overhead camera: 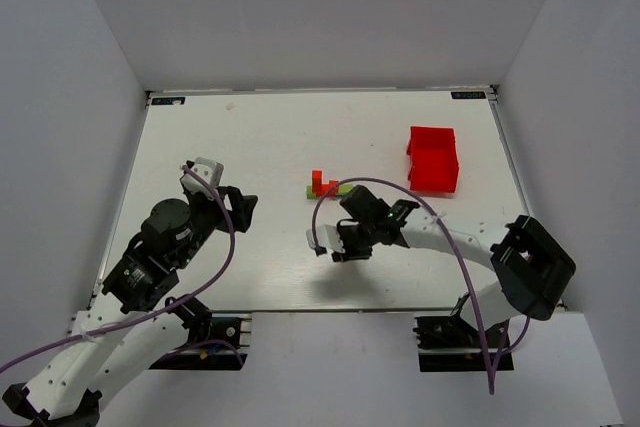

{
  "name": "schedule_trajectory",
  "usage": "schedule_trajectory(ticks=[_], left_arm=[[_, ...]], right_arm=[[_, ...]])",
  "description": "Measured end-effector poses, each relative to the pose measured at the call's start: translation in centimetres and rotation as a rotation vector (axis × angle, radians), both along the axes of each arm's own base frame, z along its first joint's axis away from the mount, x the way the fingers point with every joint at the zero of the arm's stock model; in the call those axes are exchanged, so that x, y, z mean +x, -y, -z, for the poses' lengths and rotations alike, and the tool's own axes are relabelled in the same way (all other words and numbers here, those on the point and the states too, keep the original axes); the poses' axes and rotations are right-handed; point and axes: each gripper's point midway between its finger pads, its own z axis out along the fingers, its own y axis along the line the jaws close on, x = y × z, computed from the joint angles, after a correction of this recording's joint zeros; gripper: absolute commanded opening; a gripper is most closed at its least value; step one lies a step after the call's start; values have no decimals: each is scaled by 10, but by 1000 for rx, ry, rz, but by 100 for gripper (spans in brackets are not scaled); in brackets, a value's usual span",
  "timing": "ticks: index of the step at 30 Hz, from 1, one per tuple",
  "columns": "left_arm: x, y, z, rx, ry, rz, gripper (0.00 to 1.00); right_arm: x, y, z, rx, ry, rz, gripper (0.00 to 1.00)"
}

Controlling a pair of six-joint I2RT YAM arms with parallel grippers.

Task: Build the wood block tower

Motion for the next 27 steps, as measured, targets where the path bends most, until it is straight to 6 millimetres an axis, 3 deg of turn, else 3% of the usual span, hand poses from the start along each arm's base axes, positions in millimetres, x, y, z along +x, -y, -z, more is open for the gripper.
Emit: schedule_trajectory(ticks=[5,10,19,27], left_arm=[[0,0,0,0,0,0,78],[0,0,0,0,0,0,78],[0,0,0,0,0,0,78],[0,0,0,0,0,0,78]], right_arm=[[52,-17,-42,67,121,144,0],[85,-12,-63,92,170,253,0],[140,0,-76,107,171,374,0],[173,-5,-60,73,132,376,0]])
